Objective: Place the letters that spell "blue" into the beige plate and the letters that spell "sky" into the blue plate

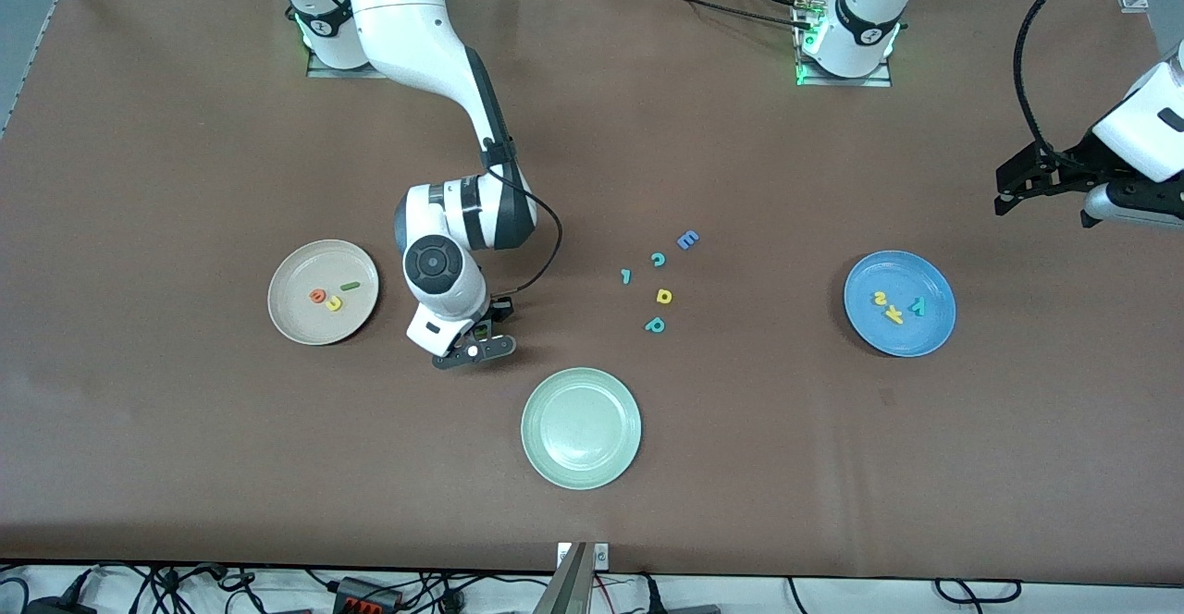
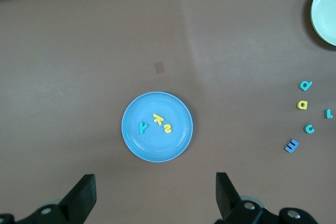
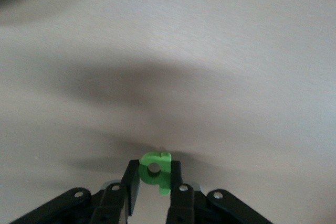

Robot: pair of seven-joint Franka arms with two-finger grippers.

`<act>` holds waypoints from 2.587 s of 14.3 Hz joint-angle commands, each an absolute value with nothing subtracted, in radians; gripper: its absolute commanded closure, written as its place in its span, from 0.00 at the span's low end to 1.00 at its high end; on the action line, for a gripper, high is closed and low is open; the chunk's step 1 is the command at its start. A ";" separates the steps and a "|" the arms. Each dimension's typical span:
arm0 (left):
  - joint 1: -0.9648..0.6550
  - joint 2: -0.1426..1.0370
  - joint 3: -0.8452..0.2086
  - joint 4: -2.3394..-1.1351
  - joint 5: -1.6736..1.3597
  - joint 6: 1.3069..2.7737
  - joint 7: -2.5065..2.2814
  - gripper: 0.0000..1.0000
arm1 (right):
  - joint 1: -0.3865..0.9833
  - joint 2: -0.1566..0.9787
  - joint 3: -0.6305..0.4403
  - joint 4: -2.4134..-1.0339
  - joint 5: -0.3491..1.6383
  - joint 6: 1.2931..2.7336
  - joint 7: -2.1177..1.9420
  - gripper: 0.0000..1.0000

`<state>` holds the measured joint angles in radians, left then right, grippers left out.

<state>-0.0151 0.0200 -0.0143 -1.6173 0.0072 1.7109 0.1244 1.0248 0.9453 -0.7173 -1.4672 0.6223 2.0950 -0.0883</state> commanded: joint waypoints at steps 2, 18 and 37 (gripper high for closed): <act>-0.014 0.031 -0.015 -1.588 -0.006 1.692 0.140 0.00 | 1.028 0.887 -0.805 -1.479 0.615 1.912 -0.107 0.89; -0.014 0.031 -0.015 -1.589 -0.006 1.692 0.140 0.00 | 0.970 0.781 -0.960 -1.862 0.620 1.891 -0.647 0.87; -0.009 0.029 -0.015 -1.589 -0.008 1.684 0.149 0.00 | 0.839 0.796 -0.971 -1.642 0.702 1.910 -0.750 0.00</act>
<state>-0.0150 0.0200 -0.0144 -1.6166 0.0072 1.7098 0.1244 0.8578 0.8097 -0.9829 -1.6795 0.6551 1.9153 -0.7457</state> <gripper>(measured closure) 0.000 0.000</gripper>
